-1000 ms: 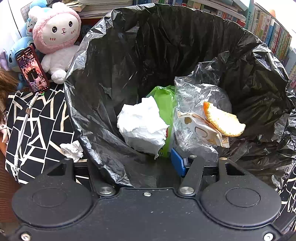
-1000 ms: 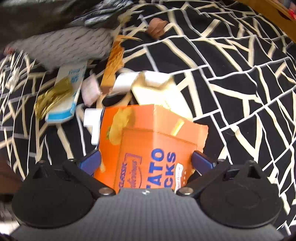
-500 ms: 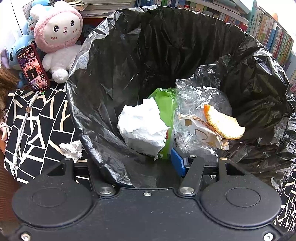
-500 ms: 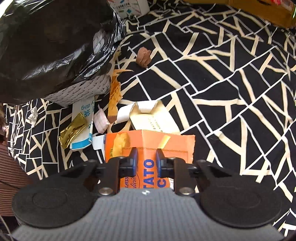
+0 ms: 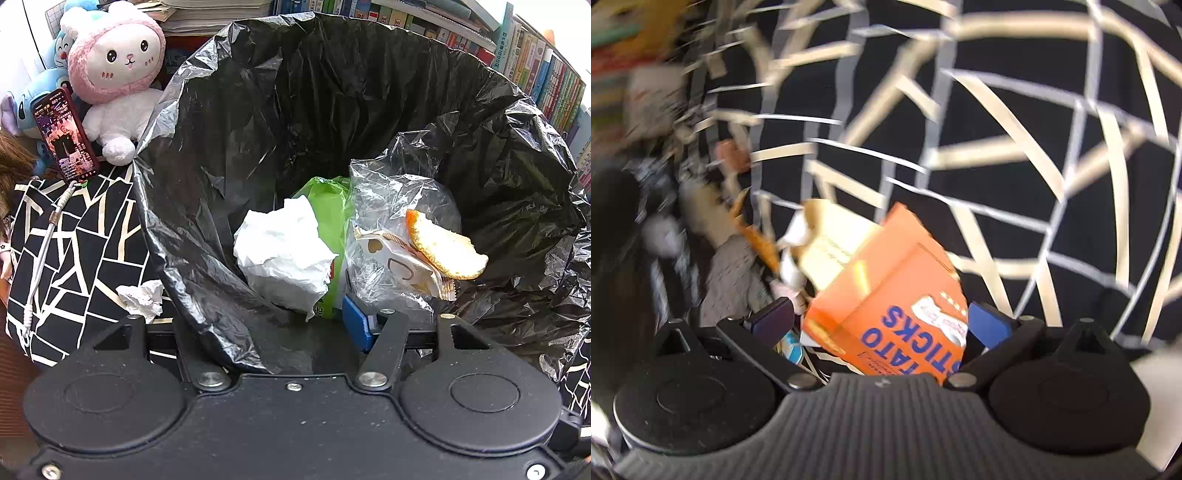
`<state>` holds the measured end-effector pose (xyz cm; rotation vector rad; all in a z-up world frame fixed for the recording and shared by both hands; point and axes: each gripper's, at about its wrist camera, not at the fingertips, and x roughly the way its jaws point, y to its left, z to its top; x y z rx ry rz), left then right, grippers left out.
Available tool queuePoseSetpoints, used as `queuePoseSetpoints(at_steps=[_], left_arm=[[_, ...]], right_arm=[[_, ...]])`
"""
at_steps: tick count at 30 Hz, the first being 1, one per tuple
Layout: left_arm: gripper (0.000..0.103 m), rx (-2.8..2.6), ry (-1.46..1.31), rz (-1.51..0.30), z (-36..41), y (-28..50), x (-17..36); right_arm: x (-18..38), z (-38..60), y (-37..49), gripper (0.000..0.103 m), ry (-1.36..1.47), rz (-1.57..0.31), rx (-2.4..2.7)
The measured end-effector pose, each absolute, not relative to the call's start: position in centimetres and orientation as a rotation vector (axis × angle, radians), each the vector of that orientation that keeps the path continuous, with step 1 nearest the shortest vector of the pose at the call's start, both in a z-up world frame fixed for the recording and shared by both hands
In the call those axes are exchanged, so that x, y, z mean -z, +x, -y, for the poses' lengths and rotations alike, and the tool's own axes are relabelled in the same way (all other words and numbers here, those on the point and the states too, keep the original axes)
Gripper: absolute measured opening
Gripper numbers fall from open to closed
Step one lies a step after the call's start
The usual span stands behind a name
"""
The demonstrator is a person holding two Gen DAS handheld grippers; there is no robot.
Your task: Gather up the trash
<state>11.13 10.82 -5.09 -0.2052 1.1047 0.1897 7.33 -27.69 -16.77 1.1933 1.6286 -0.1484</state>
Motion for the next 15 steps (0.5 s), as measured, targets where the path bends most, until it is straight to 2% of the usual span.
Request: queuePoseSetpoints(at_steps=[15], left_arm=[[0.059,-0.19,-0.209,-1.103,-10.9,11.2,5.1]], right_arm=[[19.4,25.9,8.4,0.103,1.348,-1.676,0.262]])
